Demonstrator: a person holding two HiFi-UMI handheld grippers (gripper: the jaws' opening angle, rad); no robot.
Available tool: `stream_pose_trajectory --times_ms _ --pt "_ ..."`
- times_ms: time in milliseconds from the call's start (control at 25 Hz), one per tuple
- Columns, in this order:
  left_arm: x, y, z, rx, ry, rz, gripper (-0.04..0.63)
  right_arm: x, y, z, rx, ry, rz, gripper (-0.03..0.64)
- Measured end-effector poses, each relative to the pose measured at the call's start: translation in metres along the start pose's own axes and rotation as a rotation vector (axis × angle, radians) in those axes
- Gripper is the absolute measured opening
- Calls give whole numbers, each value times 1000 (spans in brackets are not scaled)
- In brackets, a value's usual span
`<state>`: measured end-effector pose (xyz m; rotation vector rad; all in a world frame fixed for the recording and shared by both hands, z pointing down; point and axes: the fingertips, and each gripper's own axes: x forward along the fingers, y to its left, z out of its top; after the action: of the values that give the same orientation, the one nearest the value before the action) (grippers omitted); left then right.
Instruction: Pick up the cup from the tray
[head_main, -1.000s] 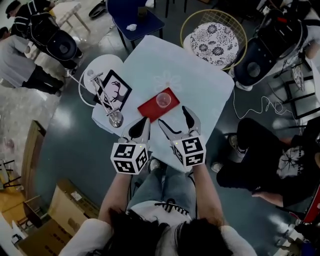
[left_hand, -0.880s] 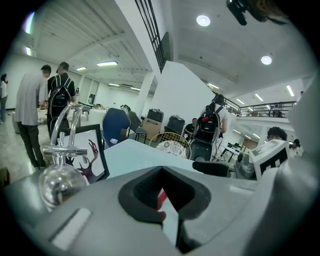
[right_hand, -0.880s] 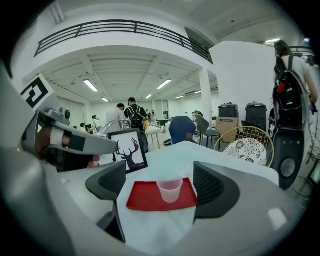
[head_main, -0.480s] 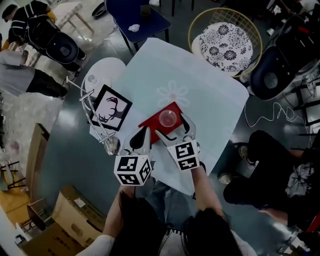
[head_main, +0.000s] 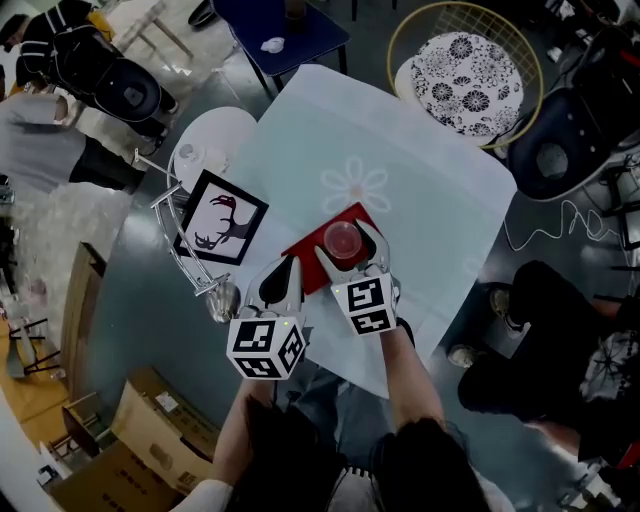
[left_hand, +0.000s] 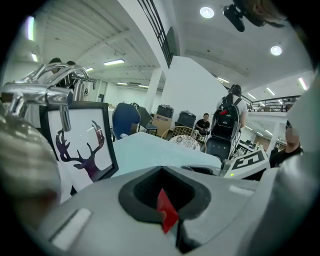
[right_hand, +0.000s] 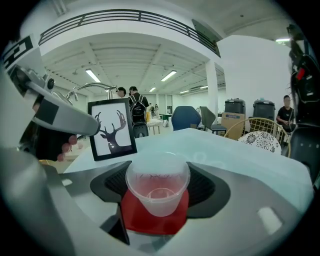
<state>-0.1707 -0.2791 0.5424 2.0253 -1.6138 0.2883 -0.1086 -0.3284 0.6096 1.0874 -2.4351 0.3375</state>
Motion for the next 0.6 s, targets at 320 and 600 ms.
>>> stream_pose_trajectory --times_ms 320,600 --pt "-2 -13 5 -12 -14 -17 1 -40 -7 15 -20 -26 -27 348" --pt "1 -51 4 5 -10 -72 1 -93 -53 -1 48 -20 -131 348"
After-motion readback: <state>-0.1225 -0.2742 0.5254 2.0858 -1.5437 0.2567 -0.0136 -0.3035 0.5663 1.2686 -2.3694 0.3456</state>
